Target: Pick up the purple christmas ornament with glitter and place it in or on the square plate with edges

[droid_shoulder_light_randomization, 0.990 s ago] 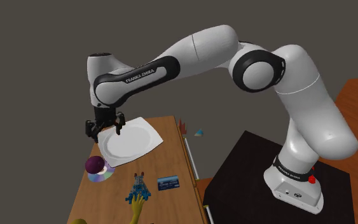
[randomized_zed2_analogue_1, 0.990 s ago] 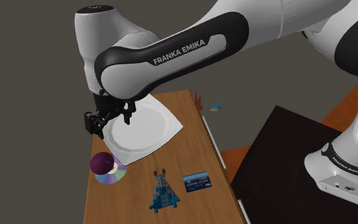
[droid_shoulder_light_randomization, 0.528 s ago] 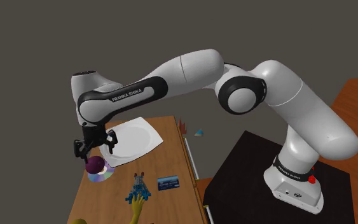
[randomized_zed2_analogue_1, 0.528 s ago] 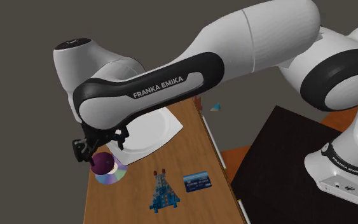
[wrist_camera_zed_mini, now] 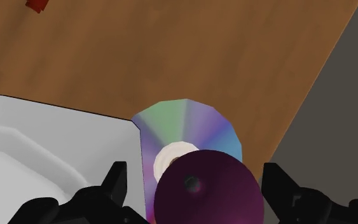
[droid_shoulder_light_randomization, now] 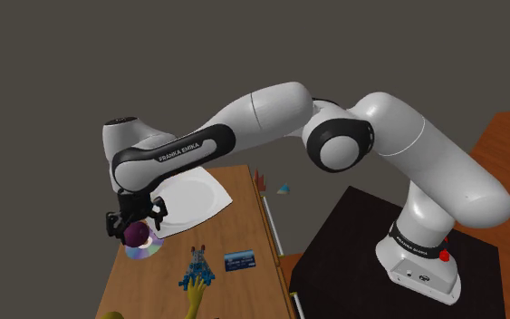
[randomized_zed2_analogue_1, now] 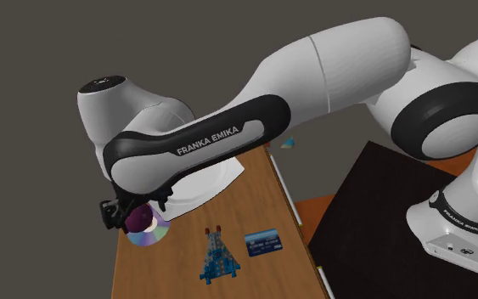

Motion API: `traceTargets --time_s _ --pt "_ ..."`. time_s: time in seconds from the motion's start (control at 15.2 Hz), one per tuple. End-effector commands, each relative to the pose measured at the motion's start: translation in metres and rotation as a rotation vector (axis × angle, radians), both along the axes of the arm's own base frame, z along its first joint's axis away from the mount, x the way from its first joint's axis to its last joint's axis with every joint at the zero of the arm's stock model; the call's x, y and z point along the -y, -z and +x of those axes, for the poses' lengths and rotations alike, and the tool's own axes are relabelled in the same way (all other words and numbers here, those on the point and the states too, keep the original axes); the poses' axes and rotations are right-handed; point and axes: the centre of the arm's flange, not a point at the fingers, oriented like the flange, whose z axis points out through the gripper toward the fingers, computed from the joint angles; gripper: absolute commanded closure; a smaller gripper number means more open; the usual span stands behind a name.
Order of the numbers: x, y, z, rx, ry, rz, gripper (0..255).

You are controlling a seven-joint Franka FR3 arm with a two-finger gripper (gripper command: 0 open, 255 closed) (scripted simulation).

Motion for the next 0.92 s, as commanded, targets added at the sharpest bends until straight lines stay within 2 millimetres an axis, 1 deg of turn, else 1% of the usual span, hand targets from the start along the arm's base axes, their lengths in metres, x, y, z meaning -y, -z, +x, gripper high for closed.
traceTargets --time_s 0.0,0.33,0.4,0.86 --pt "0.0007 0.0037 -0.0001 -0.002 0.001 -0.003 0" --pt "0.0007 0.0037 -0.0001 -0.002 0.001 -0.003 0" --pt "0.0009 0.0037 0.0002 -0.002 0.001 -0.003 255" --pt "0.0012 0.0037 -0.001 -0.002 0.0 -0.003 255"
